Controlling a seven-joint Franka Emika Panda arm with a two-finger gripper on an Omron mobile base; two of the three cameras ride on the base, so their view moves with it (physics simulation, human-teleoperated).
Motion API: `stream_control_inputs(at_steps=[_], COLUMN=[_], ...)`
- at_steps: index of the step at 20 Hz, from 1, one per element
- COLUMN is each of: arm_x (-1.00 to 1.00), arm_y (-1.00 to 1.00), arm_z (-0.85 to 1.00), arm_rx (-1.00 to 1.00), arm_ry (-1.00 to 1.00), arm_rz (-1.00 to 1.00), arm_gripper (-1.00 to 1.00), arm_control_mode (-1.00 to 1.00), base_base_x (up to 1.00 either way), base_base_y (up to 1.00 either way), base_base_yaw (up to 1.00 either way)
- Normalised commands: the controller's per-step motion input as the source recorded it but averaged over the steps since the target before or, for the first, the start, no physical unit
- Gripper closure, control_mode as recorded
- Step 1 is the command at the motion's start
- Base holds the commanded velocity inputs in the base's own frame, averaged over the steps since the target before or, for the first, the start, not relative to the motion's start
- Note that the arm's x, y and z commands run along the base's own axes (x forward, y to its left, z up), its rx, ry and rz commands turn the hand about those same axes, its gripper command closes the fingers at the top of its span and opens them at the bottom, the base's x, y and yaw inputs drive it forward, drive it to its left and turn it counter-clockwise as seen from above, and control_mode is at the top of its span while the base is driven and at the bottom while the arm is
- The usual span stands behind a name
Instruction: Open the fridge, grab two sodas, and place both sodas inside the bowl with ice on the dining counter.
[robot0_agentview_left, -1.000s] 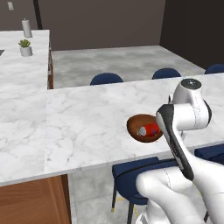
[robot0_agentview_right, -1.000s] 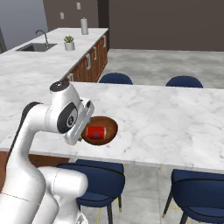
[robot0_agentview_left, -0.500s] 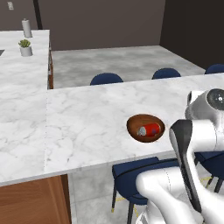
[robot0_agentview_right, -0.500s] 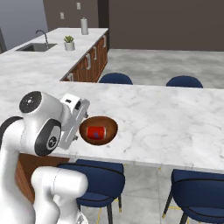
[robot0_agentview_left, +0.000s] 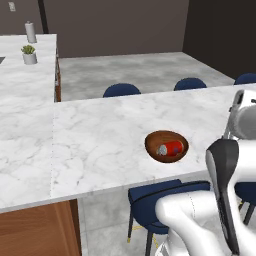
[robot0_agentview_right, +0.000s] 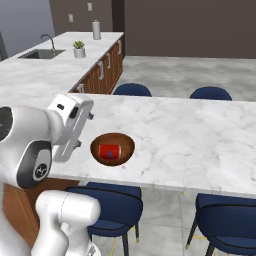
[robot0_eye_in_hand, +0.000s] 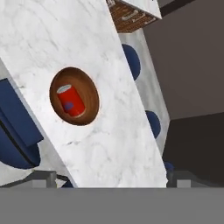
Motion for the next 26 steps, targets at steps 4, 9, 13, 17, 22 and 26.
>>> stream_control_inputs(at_steps=[4,9,13,17,22,26], arm_x=[-0.56,-0.63,-0.55,-0.34,-0.19,-0.1], arm_y=[0.08,0.22,0.32,0.32,0.25,0.23], arm_z=[0.25,0.21,0.16,0.15,0.3,0.32], arm_rx=[0.12,0.19,0.21,0.23,0.24,0.22], arm_ry=[-0.28,-0.24,-0.17,-0.08,0.0,0.04], arm_rz=[-0.07,-0.03,0.0,0.0,0.0,0.0], arm_gripper=[-1.0,-1.0,-1.0,-1.0,-1.0,-1.0], arm_control_mode=[-1.0,-1.0,-1.0,-1.0,-1.0,-1.0], base_base_x=[0.0,0.0,0.0,0.0,0.0,0.0], base_base_y=[0.0,0.0,0.0,0.0,0.0,0.0], base_base_yaw=[0.0,0.0,0.0,0.0,0.0,0.0])
